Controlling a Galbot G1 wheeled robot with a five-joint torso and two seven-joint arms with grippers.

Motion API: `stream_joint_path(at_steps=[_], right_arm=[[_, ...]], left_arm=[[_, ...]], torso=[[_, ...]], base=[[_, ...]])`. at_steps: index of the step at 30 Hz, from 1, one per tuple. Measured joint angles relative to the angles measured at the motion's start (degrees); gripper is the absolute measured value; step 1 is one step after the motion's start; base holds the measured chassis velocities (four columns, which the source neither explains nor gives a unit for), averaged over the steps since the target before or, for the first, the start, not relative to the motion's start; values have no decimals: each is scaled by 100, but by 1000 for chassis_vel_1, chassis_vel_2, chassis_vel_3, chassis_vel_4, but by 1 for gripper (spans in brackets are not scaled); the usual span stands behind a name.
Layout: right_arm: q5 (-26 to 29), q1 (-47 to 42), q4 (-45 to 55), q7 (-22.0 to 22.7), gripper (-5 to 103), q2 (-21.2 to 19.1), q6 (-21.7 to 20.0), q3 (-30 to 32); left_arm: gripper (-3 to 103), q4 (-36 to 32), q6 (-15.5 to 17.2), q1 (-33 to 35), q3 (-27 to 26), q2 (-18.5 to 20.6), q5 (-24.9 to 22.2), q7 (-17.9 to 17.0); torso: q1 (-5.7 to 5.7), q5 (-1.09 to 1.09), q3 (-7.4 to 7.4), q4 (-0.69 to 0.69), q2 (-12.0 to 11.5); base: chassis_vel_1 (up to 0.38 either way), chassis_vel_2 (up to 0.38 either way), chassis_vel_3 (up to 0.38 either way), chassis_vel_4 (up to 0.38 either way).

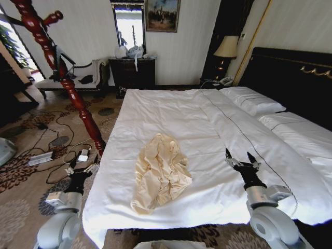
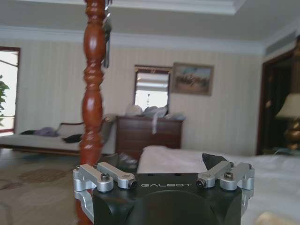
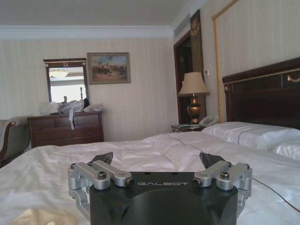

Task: Pick up the clothes from the bed and hang them on the clothes hanger.

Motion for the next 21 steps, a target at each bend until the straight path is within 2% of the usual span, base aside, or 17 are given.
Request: stream_joint_path(at_steps=[1, 2, 4, 6, 8, 12, 18, 20, 21], right_arm=[[0, 0, 0, 0, 100, 0, 0, 0], [-90, 20, -94, -249, 100, -114, 245, -1], [-19, 68, -102, -431, 100, -232, 429, 0], [-177, 99, -189, -445, 100, -253, 467, 3], [-504, 165, -477, -465, 100, -259, 574, -37], [-342, 245, -592, -316, 100, -234, 572, -318], [-360, 438, -693, -244, 100, -264, 531, -500], [-328, 486, -700, -216, 100, -280, 524, -501], [-273, 558, -706, -167, 100, -296, 511, -492]], left_arm=[[100, 0, 0, 0, 0, 0, 0, 0], [100, -180, 17, 21, -25, 91, -305, 57], [100, -363, 55, 31, -51, 186, -625, 115], [100, -351, 73, 25, -55, 213, -621, 121], [100, -112, 11, 3, -41, 211, -238, 126], [100, 76, -58, 48, 10, 92, 102, 133], [100, 135, 9, 109, 44, 71, 168, 140], [100, 138, 46, 134, 66, 96, 119, 144], [100, 100, 134, 185, 119, 138, -85, 143]], torso=[[0, 0, 0, 0, 0], [0, 1, 0, 0, 0], [0, 0, 0, 4, 0], [0, 0, 0, 4, 0], [0, -2, 0, 1, 0], [0, -1, 0, 2, 0], [0, -1, 0, 2, 0], [0, -1, 0, 2, 0], [0, -2, 0, 2, 0]], base=[[0, 0, 0, 0], [0, 0, 0, 0], [0, 0, 0, 0], [0, 0, 0, 0], [0, 0, 0, 0], [0, 0, 0, 0], [0, 0, 0, 0], [0, 0, 0, 0], [0, 0, 0, 0]])
